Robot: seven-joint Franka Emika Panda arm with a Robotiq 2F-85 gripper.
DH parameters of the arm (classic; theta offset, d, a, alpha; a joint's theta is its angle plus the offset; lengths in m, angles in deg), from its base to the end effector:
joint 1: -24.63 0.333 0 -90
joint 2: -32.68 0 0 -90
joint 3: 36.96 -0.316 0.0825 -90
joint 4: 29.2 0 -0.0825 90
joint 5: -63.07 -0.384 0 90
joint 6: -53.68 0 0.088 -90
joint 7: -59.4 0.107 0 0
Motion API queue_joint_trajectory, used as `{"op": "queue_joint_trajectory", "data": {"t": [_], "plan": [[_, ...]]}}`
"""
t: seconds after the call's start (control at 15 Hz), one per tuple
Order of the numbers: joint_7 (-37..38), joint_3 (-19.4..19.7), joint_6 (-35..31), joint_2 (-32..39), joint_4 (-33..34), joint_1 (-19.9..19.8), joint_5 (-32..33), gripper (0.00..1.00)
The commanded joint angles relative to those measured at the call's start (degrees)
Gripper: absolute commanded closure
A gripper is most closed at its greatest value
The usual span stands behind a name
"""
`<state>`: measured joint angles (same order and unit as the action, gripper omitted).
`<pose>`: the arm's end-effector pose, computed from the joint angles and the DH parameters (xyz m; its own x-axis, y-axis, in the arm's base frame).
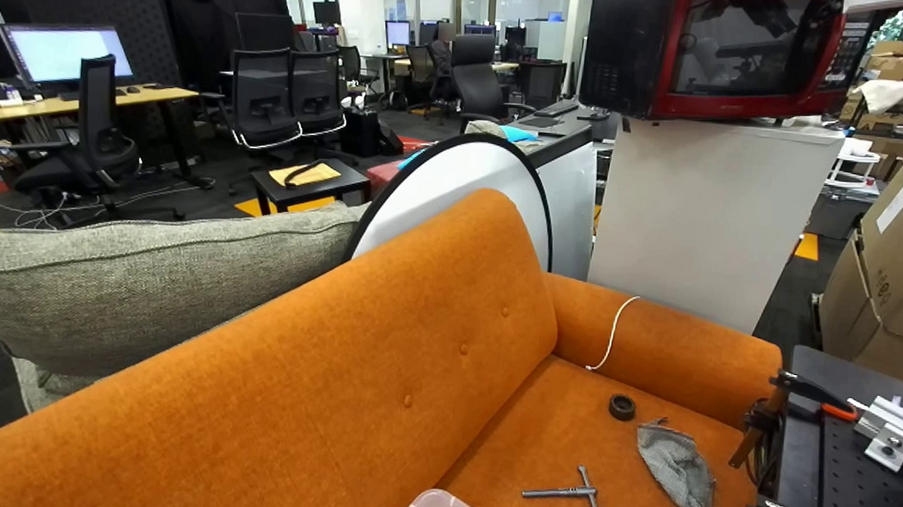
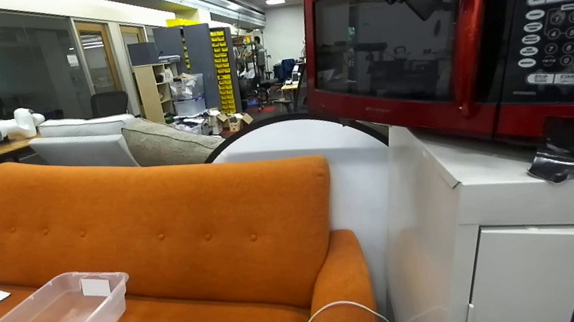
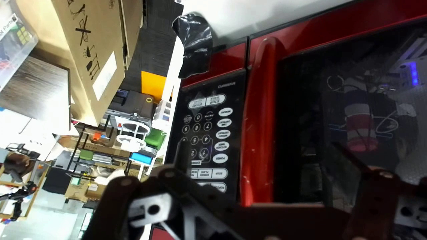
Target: Open the microwave door
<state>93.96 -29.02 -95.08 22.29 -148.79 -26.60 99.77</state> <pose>0.2873 -0.4679 0.5795 0.3166 -0.6284 0.7106 -0.9440 -0.2823 0.1710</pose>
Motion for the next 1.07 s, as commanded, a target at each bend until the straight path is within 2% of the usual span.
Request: {"op": "queue_joint_trajectory", "data": {"t": [0.0,0.2,0.33,0.67,1.0], "plan": [[0.2,2.3,0.3,0.0,0.2,2.4,0.5,0.00],[-2.0,3.5,0.6,0.6,0.5,3.6,-1.6,0.00],[-6.0,5.6,1.1,1.4,1.2,5.6,-5.8,0.00],[-24.9,11.5,4.9,5.0,5.2,10.8,-23.7,0.00],[-33.5,15.9,6.4,9.5,12.0,12.2,-30.1,0.00]]}}
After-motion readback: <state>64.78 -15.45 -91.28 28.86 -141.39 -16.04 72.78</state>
